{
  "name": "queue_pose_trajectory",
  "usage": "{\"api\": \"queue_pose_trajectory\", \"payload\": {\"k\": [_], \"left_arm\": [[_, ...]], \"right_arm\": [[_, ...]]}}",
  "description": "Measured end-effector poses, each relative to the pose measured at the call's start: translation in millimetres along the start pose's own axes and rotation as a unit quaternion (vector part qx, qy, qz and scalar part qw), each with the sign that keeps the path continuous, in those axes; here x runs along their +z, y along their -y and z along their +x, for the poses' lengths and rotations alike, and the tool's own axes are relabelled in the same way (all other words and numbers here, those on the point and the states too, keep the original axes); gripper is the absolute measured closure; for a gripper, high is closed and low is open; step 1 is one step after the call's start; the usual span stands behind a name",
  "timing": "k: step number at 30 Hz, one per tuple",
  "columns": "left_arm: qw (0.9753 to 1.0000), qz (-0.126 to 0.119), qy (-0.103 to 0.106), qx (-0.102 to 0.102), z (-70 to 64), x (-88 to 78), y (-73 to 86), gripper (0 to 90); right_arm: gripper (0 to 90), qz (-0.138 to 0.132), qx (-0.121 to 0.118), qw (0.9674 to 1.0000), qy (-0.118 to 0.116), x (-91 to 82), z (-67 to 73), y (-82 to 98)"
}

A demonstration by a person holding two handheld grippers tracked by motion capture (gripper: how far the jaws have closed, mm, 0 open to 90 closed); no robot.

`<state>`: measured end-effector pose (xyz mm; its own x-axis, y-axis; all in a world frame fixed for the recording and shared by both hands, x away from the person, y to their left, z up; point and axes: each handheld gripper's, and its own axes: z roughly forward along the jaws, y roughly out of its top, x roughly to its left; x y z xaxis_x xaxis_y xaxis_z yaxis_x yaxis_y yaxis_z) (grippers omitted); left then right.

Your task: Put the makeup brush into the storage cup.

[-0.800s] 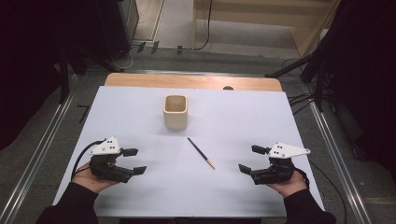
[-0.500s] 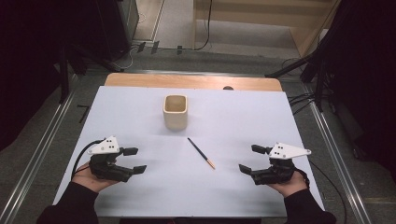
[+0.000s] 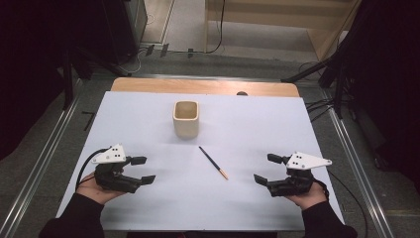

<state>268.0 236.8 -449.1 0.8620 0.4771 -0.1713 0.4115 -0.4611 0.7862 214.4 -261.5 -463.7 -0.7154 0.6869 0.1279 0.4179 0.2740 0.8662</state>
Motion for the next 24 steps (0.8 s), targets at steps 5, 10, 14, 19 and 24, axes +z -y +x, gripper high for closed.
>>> {"api": "queue_pose_trajectory", "payload": {"k": [5,10,14,19,24], "left_arm": [[1.0000,0.000,-0.001,0.000,0.0,-0.1,0.0,26.1],[1.0000,0.003,-0.001,0.001,-0.4,0.2,0.1,26.2],[1.0000,0.002,-0.002,0.000,-0.2,0.2,0.2,26.2],[1.0000,0.004,0.001,0.000,-0.4,0.5,0.2,26.1],[1.0000,0.003,0.000,0.000,-0.5,0.3,-0.1,26.2]], "right_arm": [[15.0,0.002,0.001,1.0000,-0.001,0.3,0.1,0.0],[15.0,0.002,0.001,1.0000,-0.001,0.2,-0.1,0.2],[15.0,0.004,0.002,1.0000,0.000,0.5,-0.2,0.3],[15.1,0.005,0.004,1.0000,0.002,0.6,-0.5,0.5],[15.0,0.009,0.004,0.9999,0.005,1.5,-0.5,0.6]]}}
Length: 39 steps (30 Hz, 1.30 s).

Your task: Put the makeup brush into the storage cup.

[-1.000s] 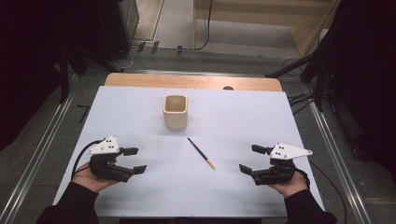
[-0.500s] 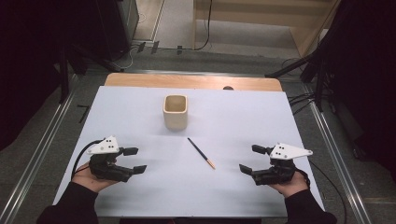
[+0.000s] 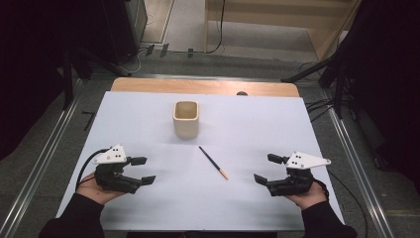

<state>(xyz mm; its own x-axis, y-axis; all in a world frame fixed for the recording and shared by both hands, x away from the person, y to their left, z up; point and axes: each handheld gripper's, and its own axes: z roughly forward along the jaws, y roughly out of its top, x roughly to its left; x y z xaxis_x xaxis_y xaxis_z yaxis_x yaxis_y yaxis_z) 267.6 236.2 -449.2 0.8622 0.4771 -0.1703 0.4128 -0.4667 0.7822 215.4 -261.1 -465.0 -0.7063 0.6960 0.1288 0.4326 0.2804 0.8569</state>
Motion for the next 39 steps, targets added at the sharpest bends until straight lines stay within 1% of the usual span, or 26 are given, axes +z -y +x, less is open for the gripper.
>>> {"api": "queue_pose_trajectory", "payload": {"k": [7,10,17,21,26,27,28,29,30,33,35,39], "left_arm": [[1.0000,-0.002,-0.001,-0.002,0.2,-1.0,-0.3,26.2],[1.0000,-0.002,-0.001,-0.003,0.6,-0.8,-0.3,26.2],[1.0000,-0.002,-0.001,-0.003,0.7,-0.9,-0.3,26.2],[1.0000,-0.001,-0.001,-0.002,0.6,-0.3,-0.4,26.1],[1.0000,-0.001,-0.001,-0.002,0.7,-0.4,-0.3,26.1],[1.0000,-0.001,-0.001,-0.002,0.7,-0.2,-0.3,26.1],[1.0000,0.000,0.000,-0.001,0.6,-0.1,-0.5,26.1],[1.0000,0.000,0.000,-0.001,0.6,-0.1,-0.5,26.1],[1.0000,0.000,0.000,-0.001,0.3,0.2,-0.5,26.1],[1.0000,0.000,0.000,-0.001,0.2,0.3,-0.6,26.1],[1.0000,0.000,0.000,0.000,0.3,0.2,-0.6,26.1],[1.0000,0.001,0.000,0.000,0.4,0.2,-0.7,26.2]], "right_arm": [[15.1,-0.002,0.001,1.0000,0.003,-0.4,0.2,-0.3],[15.2,-0.001,0.001,0.9999,0.012,-0.4,0.4,-0.9],[15.1,-0.007,0.002,0.9998,0.017,1.7,3.7,-3.9],[15.1,-0.010,0.002,0.9997,0.023,5.3,4.9,-6.7],[15.1,-0.012,0.005,0.9991,0.039,14.0,7.9,-12.5],[15.1,-0.012,0.005,0.9991,0.039,14.0,7.9,-12.5],[15.1,-0.016,0.010,0.9987,0.048,16.8,8.3,-14.2],[15.1,-0.016,0.010,0.9987,0.048,16.8,8.3,-14.2],[15.1,-0.020,0.013,0.9982,0.054,19.9,9.2,-16.4],[15.1,-0.024,0.018,0.9981,0.054,22.7,10.3,-18.3],[15.1,-0.029,0.016,0.9980,0.054,28.1,11.9,-21.4],[15.2,-0.030,0.011,0.9978,0.059,33.3,13.6,-24.2]]}}
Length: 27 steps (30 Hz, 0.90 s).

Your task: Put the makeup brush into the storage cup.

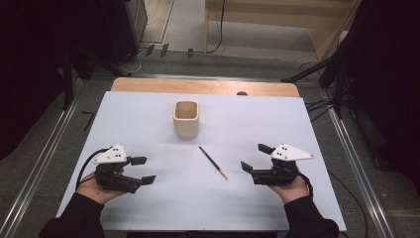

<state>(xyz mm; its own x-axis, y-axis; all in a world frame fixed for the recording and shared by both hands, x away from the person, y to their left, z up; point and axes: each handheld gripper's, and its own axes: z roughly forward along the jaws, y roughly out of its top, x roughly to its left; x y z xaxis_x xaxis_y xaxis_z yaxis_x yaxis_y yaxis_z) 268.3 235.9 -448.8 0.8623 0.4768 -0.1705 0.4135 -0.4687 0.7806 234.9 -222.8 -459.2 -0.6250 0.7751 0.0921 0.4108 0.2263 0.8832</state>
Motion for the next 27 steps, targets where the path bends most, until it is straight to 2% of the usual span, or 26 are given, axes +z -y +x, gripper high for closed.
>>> {"api": "queue_pose_trajectory", "payload": {"k": [27], "left_arm": [[1.0000,0.001,0.003,0.001,-0.3,1.3,-0.4,26.1]], "right_arm": [[15.3,-0.016,-0.002,0.9999,-0.002,48.1,21.0,-19.0]]}}
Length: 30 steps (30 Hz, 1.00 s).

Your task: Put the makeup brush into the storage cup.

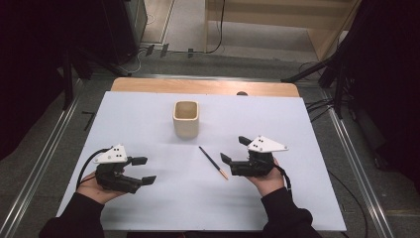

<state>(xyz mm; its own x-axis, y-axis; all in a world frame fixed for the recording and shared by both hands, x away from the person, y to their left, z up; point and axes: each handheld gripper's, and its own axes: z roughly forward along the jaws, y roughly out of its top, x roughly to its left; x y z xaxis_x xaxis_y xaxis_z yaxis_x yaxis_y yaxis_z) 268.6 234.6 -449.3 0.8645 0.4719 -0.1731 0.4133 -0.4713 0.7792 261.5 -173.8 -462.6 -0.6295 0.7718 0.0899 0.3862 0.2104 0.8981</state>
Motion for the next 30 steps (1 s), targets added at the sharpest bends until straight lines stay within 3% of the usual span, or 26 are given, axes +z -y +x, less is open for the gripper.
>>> {"api": "queue_pose_trajectory", "payload": {"k": [20,24,26,28,30], "left_arm": [[1.0000,0.002,0.002,0.001,0.6,-0.2,0.1,26.1],[1.0000,0.004,-0.001,0.001,0.7,0.3,0.7,26.1],[1.0000,0.007,-0.002,0.001,-0.3,0.8,0.8,26.1],[1.0000,0.007,-0.001,0.002,-0.6,1.3,0.7,26.1],[0.9999,0.009,-0.002,0.003,-1.0,1.6,0.9,26.1]], "right_arm": [[15.8,-0.015,0.007,0.9998,0.006,38.1,9.3,-18.6],[15.9,0.013,-0.004,0.9999,-0.003,42.6,11.9,-20.6],[16.1,0.046,-0.002,0.9989,-0.013,45.3,13.0,-24.8],[16.1,0.078,-0.006,0.9967,-0.022,48.3,13.7,-28.3],[16.1,0.117,-0.023,0.9926,-0.022,51.7,15.3,-31.9]]}}
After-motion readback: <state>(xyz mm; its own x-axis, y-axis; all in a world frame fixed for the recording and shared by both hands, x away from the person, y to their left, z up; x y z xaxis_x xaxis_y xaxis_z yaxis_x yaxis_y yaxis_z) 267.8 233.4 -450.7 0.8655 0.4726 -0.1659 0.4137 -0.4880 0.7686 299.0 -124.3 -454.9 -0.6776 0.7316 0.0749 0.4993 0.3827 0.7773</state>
